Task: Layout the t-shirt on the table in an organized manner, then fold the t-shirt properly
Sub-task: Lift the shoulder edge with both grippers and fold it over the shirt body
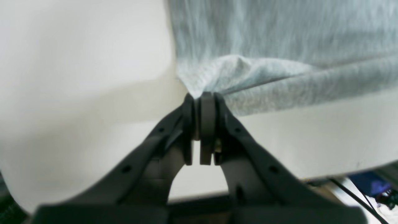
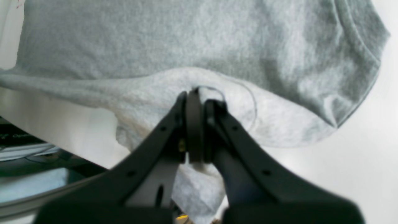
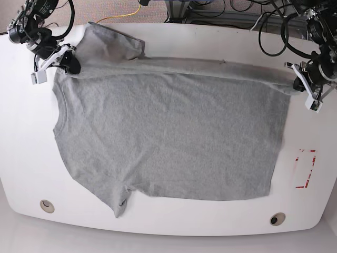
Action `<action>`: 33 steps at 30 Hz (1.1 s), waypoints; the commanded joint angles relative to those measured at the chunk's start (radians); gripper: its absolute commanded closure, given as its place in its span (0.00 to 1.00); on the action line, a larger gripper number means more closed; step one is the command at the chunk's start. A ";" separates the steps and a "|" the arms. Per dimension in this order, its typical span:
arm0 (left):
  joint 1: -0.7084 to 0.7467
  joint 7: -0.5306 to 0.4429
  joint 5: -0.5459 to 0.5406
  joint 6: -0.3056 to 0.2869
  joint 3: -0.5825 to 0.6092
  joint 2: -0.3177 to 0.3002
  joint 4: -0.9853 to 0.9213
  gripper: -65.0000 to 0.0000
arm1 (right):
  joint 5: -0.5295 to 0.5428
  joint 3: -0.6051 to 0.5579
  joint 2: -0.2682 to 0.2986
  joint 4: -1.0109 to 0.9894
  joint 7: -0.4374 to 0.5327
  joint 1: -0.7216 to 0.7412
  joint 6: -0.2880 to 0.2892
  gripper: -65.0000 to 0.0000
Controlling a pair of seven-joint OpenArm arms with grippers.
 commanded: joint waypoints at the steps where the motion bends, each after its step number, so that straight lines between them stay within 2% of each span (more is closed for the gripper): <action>1: -0.045 -0.010 -0.014 -0.001 0.020 -0.016 0.004 0.99 | 0.021 0.006 0.030 -0.035 0.020 0.034 0.002 1.00; 9: -0.163 -0.010 -0.004 -0.001 0.113 -0.016 -0.097 0.99 | 0.021 0.006 0.067 -0.108 0.020 0.115 0.002 1.00; 15: -0.223 -0.015 0.059 -0.001 0.135 -0.014 -0.174 0.99 | 0.021 0.004 0.088 -0.188 0.020 0.175 0.002 1.00; 21: -0.269 -0.016 0.067 -0.001 0.147 -0.016 -0.241 0.99 | 0.018 -0.001 0.116 -0.236 0.023 0.226 0.002 1.00; 28: -0.290 -0.016 0.067 -0.001 0.147 -0.016 -0.306 0.99 | -0.079 -0.022 0.119 -0.260 0.023 0.278 0.002 1.00; 30: -0.296 -0.018 0.067 -0.001 0.147 -0.016 -0.318 0.99 | -0.113 -0.022 0.119 -0.265 0.024 0.290 0.002 0.99; 33: -0.301 -0.019 0.068 -0.001 0.147 -0.018 -0.339 0.96 | -0.160 -0.021 0.114 -0.265 0.024 0.307 0.002 0.87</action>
